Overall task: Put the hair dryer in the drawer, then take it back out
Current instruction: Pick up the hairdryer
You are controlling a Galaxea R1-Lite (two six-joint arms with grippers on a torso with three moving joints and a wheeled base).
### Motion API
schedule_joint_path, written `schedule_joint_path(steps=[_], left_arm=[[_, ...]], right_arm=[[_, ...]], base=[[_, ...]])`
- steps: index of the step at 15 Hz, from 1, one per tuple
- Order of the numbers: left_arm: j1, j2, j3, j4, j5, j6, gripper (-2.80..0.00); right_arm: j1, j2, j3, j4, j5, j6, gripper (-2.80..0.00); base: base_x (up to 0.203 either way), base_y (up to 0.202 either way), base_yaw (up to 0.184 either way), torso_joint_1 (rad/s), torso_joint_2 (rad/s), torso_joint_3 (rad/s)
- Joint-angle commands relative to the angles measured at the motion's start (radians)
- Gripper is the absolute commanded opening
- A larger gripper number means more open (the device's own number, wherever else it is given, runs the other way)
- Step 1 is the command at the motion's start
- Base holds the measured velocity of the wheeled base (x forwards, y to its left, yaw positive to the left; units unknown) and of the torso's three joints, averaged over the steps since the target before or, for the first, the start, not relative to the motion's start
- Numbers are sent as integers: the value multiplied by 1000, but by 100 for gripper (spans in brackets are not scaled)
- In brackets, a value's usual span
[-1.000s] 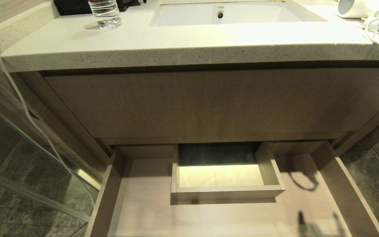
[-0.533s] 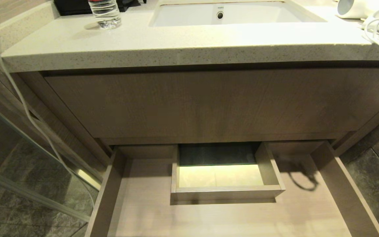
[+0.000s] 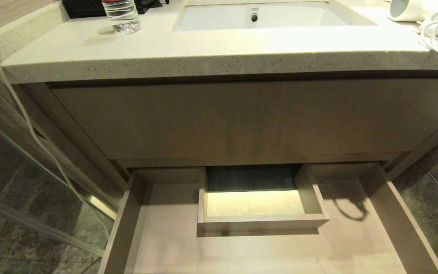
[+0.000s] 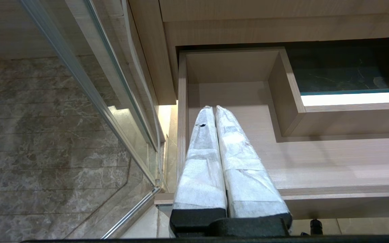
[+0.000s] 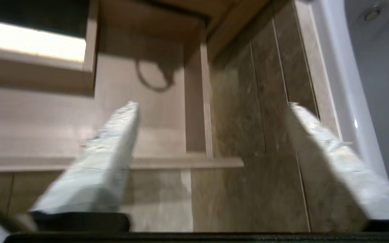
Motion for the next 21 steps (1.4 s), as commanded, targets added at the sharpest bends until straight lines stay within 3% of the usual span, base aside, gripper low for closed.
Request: schedule_joint_path(steps=[1,4,11,17,21], left_arm=[[0,0,0,1,0,0,-280],[0,0,0,0,0,0,-280],[0,0,0,0,0,0,-280],[0,0,0,0,0,0,-280],[0,0,0,0,0,0,-280]], right_arm=[[10,-81,49,29,16,0,-280],[10,-85,102,-16,39,7,-280],[18,-138,348,-318,97,114,-280],[25,-183,363,-281,210,276,-280],[27,-223,375,-297,253,257,-280]], base=[[0,0,0,0,0,0],[0,0,0,0,0,0],[0,0,0,0,0,0],[0,0,0,0,0,0],[0,0,0,0,0,0]])
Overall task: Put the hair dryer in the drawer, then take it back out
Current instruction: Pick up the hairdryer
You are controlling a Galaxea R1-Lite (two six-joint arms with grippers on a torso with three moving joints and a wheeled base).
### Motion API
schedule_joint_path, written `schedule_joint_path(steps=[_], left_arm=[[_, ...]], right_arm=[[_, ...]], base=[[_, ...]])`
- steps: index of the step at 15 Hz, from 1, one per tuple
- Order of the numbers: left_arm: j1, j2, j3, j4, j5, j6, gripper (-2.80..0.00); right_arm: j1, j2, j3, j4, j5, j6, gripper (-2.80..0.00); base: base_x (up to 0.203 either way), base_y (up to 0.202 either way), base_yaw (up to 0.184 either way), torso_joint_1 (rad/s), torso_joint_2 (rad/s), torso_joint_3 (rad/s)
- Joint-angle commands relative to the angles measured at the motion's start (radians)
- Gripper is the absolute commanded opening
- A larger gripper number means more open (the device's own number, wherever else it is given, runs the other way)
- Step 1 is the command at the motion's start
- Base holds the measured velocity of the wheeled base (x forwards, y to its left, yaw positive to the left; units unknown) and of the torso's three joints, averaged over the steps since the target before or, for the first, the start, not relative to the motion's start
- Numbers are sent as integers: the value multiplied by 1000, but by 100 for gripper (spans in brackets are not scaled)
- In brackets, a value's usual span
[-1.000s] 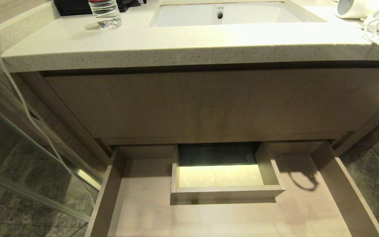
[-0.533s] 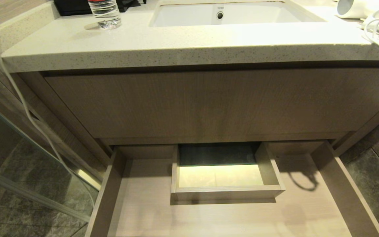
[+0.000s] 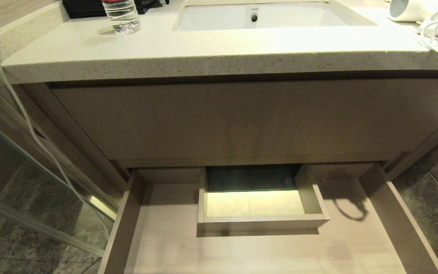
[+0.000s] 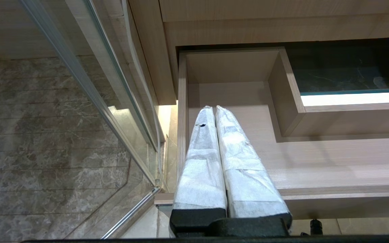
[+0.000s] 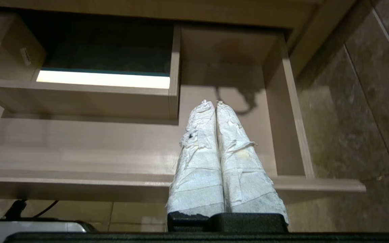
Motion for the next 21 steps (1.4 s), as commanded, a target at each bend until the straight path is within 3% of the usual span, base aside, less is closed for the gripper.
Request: schedule_joint_path(steps=[1,7,21], left_arm=[[0,0,0,0,0,0,-280],[0,0,0,0,0,0,-280],[0,0,0,2,0,0,-280]], right_arm=[[1,-42,17,-35,20,2,-280],[5,-80,18,17,19,80,-280],[4,-79,18,23,20,86,-280]], base=[[0,0,0,0,0,0],[0,0,0,0,0,0],[0,0,0,0,0,0]])
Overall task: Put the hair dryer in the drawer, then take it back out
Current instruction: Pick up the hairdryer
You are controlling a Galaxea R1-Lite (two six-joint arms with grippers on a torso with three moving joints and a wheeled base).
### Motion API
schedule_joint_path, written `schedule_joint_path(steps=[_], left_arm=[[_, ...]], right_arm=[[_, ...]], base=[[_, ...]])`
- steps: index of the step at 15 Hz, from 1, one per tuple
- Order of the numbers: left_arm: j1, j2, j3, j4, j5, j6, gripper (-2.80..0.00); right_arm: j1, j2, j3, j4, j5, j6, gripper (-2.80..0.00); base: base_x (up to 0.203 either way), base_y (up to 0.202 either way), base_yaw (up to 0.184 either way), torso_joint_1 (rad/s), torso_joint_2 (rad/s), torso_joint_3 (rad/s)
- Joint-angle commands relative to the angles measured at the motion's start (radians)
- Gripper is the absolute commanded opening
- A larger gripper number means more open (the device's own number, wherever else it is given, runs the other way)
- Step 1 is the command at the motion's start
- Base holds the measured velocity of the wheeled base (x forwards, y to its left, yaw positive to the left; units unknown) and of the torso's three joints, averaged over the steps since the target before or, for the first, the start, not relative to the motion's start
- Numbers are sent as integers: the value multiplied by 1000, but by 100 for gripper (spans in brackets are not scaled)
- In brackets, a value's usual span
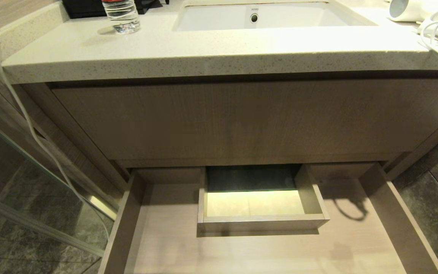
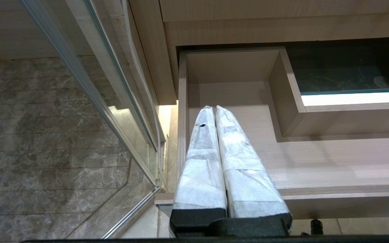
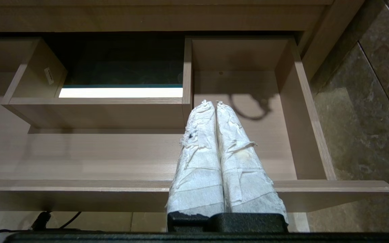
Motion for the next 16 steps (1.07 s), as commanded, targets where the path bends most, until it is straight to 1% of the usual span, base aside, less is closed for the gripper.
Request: schedule_joint_path(steps=[1,16], left_arm=[[0,0,0,1,0,0,-280],[0,0,0,2,2,1,-280]], right_arm=[[0,2,2,-1,1,-1,-280],[0,1,2,1,0,13,-280]], base=[[0,0,0,0,0,0],[0,0,0,0,0,0]])
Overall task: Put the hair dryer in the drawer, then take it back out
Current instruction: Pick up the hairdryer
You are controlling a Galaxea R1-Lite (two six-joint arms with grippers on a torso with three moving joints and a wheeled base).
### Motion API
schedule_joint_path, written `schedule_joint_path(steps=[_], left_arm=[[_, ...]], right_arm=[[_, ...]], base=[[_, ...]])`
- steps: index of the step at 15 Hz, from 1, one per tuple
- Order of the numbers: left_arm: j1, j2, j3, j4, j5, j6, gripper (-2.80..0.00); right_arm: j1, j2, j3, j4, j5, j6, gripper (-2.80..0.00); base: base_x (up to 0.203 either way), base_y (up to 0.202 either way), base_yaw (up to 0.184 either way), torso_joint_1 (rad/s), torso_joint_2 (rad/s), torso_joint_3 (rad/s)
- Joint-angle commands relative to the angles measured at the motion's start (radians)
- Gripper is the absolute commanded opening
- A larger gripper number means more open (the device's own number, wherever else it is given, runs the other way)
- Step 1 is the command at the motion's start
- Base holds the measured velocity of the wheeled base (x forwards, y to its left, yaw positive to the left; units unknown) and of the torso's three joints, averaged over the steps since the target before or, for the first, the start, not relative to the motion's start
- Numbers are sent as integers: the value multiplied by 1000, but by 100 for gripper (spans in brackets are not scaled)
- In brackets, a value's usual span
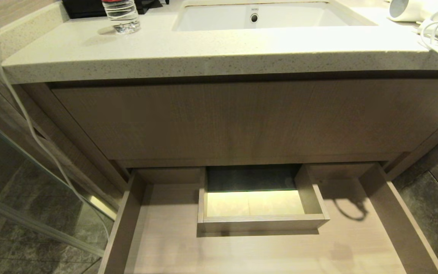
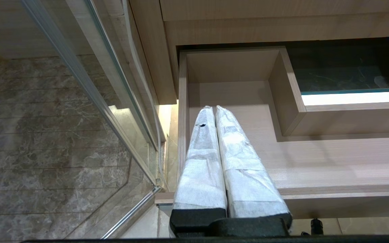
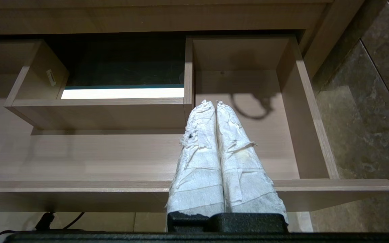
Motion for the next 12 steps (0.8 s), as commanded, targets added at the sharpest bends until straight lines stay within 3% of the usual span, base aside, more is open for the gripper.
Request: schedule_joint_path(steps=[1,7,12], left_arm=[[0,0,0,0,1,0,-280],[0,0,0,0,-1,0,-280],[0,0,0,0,-1,0,-280]], right_arm=[[0,3,2,1,1,-1,-280],[0,2,2,1,-1,0,-280],[0,2,2,2,-1,-1,-280]], base=[[0,0,0,0,0,0],[0,0,0,2,-19,-19],[0,0,0,83,-337,-252]])
